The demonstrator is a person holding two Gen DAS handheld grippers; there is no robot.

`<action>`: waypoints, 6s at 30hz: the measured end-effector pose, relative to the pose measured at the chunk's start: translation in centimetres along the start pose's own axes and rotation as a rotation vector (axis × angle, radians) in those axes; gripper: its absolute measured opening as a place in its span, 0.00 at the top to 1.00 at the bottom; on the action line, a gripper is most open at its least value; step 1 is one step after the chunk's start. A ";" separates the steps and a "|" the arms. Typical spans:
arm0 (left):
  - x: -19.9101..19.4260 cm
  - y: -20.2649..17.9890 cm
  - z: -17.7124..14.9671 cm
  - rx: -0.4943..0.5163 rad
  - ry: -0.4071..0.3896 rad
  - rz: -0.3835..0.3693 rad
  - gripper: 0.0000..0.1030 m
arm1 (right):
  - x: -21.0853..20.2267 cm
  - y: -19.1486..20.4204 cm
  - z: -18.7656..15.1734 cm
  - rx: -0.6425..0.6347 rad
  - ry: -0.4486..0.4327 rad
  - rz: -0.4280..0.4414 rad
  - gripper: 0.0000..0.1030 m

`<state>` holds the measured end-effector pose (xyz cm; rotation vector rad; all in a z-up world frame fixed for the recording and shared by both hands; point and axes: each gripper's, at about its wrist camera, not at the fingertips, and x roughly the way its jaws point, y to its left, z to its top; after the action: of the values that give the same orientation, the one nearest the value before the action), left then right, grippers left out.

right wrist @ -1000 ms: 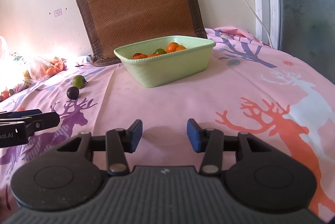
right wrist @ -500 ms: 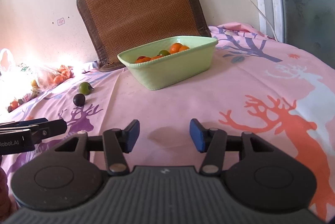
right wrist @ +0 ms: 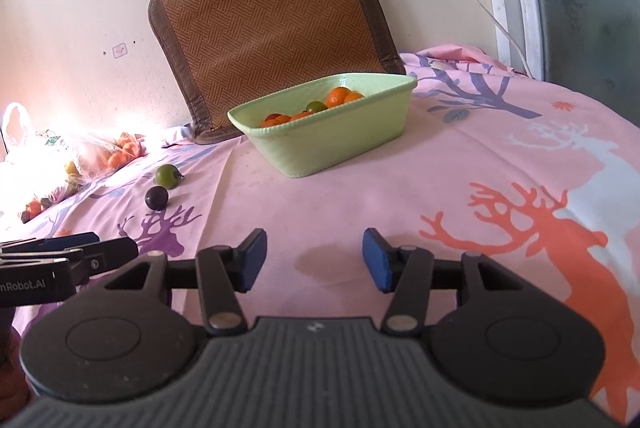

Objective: Organize fruits

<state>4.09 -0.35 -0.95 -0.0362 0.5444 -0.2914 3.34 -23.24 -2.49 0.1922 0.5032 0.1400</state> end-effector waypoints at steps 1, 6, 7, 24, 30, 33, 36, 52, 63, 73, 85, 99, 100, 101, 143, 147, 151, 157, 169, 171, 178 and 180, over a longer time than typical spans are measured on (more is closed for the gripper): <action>0.0 0.0 0.0 0.001 -0.001 0.000 0.23 | 0.0 0.0 0.0 0.001 -0.001 0.000 0.46; -0.1 -0.1 0.0 0.006 -0.004 -0.002 0.22 | -0.1 0.0 0.0 0.002 -0.004 -0.002 0.46; -0.1 -0.1 0.0 0.006 -0.004 -0.003 0.22 | -0.1 0.1 0.0 0.003 -0.004 -0.002 0.46; -0.1 -0.2 0.0 0.006 -0.002 -0.006 0.19 | -0.2 0.1 0.0 0.003 -0.009 -0.004 0.46; -0.1 -0.3 0.0 0.003 0.002 -0.010 0.19 | -0.2 0.1 0.0 0.003 -0.011 -0.002 0.45; 0.0 -0.1 0.0 -0.001 0.004 -0.012 0.19 | -0.3 0.2 0.0 0.003 -0.011 -0.003 0.45; 0.0 0.0 0.0 -0.002 0.006 -0.013 0.19 | -0.3 0.2 0.0 0.003 -0.011 -0.004 0.45; 0.4 1.1 0.3 -0.055 0.041 -0.010 0.16 | 0.0 0.2 0.1 -0.014 0.002 -0.013 0.45; -0.2 4.8 0.9 -0.100 0.041 0.070 0.15 | 0.5 1.6 0.6 -0.044 0.017 -0.020 0.45; -0.7 8.5 1.5 -0.123 0.030 0.162 0.15 | 2.3 6.6 2.0 -0.172 0.030 0.087 0.45; -0.6 10.3 1.1 -0.167 0.032 0.148 0.14 | 5.1 9.7 2.7 -0.202 0.077 0.148 0.45; -1.0 10.2 1.0 -0.172 0.000 0.122 0.14 | 8.0 11.3 4.1 -0.196 0.103 0.170 0.45; -1.0 10.3 1.0 -0.178 -0.004 0.121 0.15 | 8.1 11.5 4.0 -0.201 0.108 0.174 0.45; -1.1 10.4 1.0 -0.186 -0.009 0.121 0.15 | 8.3 11.8 3.9 -0.210 0.115 0.178 0.45; 7.3 4.8 5.8 0.029 0.112 -0.015 0.69 | 5.2 4.6 1.6 -0.132 0.098 0.113 0.72; 2.7 2.7 3.7 0.030 0.099 -0.097 0.69 | 3.2 4.2 0.8 -0.125 0.091 0.134 0.72; -0.4 0.0 1.6 0.090 0.094 -0.146 0.69 | 0.6 4.3 -0.5 -0.181 0.068 0.134 0.72; -1.2 -2.3 0.0 0.150 0.086 -0.150 0.67 | -1.1 4.8 -2.1 -0.262 0.053 0.104 0.72; -1.1 -1.3 -1.2 0.081 0.080 -0.144 0.55 | -1.3 4.7 -2.5 -0.265 0.035 0.066 0.59; -1.2 -1.3 -1.3 0.079 0.076 -0.144 0.55 | -1.4 4.8 -2.6 -0.271 0.029 0.065 0.59; -1.4 -0.9 -1.3 0.056 0.062 -0.161 0.56 | -1.3 5.2 -2.7 -0.299 0.037 0.072 0.59; -1.3 -0.8 -1.2 0.053 0.068 -0.168 0.56 | -1.3 5.2 -2.7 -0.303 0.038 0.070 0.59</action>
<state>2.22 -0.73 -1.27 -0.0208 0.6016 -0.4723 0.46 -17.99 -3.10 -0.0894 0.5068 0.2861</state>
